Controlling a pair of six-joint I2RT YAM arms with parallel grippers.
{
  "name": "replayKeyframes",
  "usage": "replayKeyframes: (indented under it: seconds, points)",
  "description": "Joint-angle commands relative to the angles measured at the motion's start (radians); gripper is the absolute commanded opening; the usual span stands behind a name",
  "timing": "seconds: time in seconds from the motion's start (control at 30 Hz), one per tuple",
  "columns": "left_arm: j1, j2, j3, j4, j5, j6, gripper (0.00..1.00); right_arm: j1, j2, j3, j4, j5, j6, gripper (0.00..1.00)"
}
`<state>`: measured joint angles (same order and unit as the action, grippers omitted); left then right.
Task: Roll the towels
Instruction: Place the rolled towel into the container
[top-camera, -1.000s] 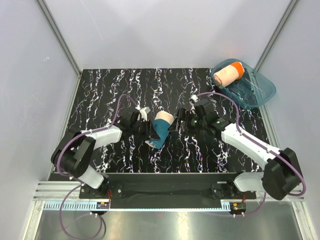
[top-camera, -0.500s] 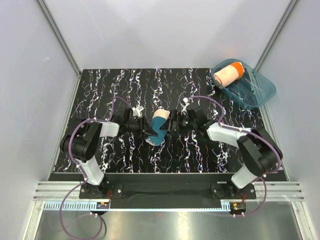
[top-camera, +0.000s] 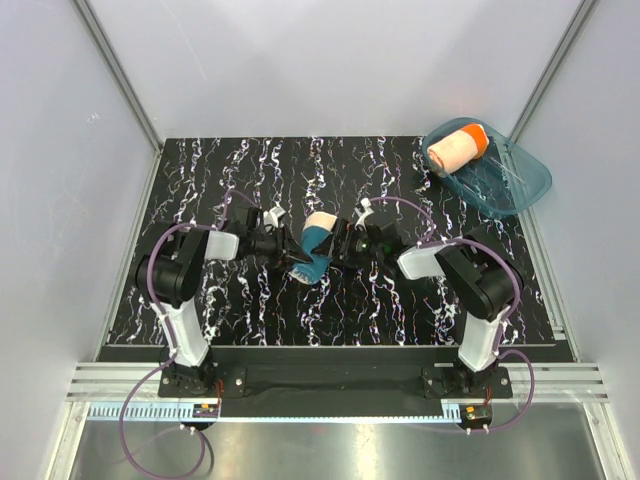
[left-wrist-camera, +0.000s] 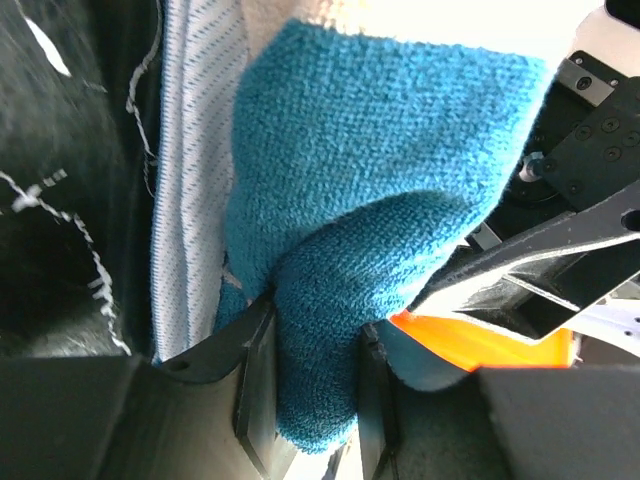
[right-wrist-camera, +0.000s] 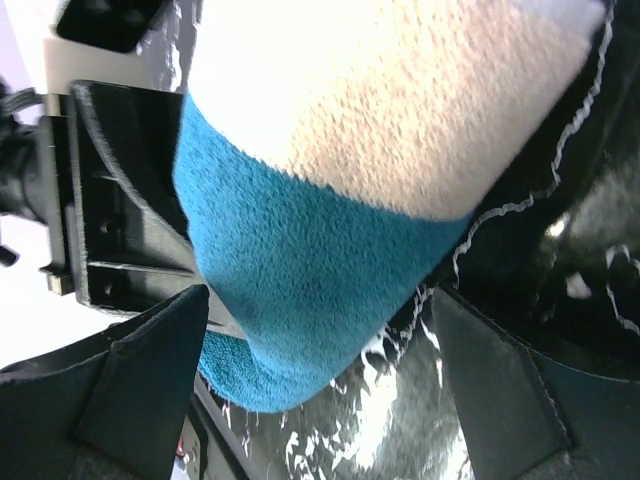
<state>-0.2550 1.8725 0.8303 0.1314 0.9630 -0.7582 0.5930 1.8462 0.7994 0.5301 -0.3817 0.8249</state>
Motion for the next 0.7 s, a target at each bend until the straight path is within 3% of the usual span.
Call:
replayKeyframes:
  seconds: [0.0, 0.47, 0.57, 0.6, 0.67]
  points:
    - [0.033, 0.118, -0.019, -0.128, -0.216, 0.05, 0.33, 0.004, 0.028, -0.008, 0.14, 0.033, 0.01, 1.0]
    - [0.051, 0.192, 0.01, -0.154, -0.133, 0.026, 0.34, 0.022, 0.223, 0.08, 0.317, -0.009, 0.014, 0.96]
    - [0.051, 0.189, 0.006, -0.141, -0.119, 0.013, 0.34, 0.04, 0.237, 0.078, 0.363, -0.016, 0.045, 0.56]
    - [0.051, 0.186, 0.004, -0.138, -0.116, 0.011, 0.34, 0.042, 0.234, 0.077, 0.373, -0.011, 0.051, 0.29]
    - [0.051, 0.165, 0.0, -0.138, -0.118, 0.01, 0.37, 0.048, 0.229, 0.067, 0.387, -0.016, 0.075, 0.12]
